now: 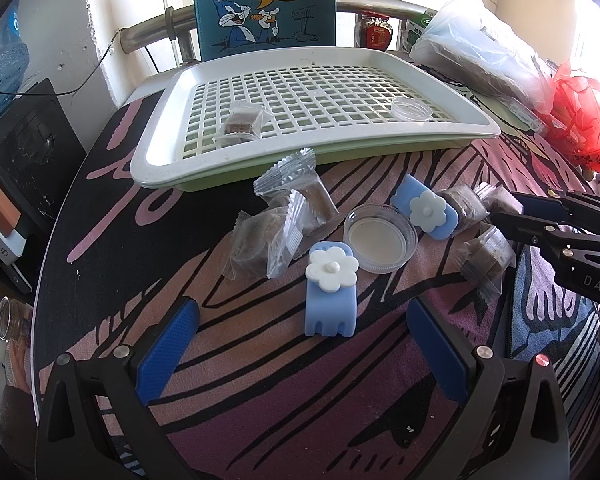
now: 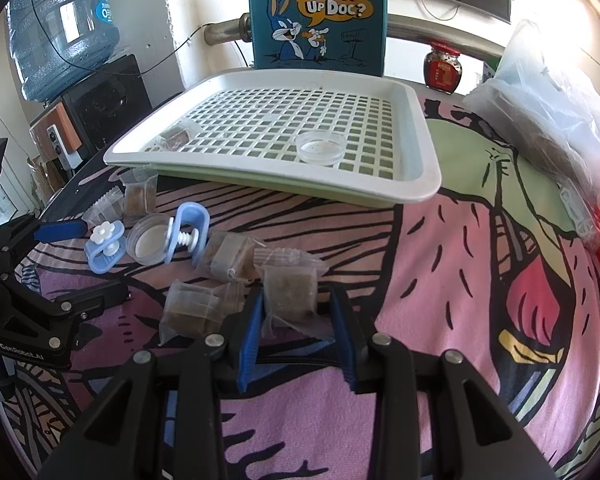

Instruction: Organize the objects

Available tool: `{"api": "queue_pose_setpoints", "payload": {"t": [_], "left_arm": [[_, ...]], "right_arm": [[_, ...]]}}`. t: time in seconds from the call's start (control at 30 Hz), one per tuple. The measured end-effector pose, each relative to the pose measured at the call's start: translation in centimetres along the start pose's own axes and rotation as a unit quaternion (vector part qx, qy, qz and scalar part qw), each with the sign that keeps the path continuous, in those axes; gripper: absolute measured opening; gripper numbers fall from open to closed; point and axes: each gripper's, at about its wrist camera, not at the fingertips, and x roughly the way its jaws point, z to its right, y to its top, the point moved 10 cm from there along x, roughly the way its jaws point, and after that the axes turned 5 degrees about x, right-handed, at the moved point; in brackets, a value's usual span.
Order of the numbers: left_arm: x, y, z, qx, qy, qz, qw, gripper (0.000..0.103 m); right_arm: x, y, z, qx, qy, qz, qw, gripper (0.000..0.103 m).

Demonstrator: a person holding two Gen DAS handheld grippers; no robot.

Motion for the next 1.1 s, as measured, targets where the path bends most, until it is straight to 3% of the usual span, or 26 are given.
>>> {"api": "queue_pose_setpoints", "payload": {"t": [1.1], "left_arm": [[-0.03,0.01,-0.05,0.0,0.0,0.0,1.0,0.103]], "right_arm": [[0.12,0.14,0.22,0.001,0.005,0.0,1.0,0.035]]}}
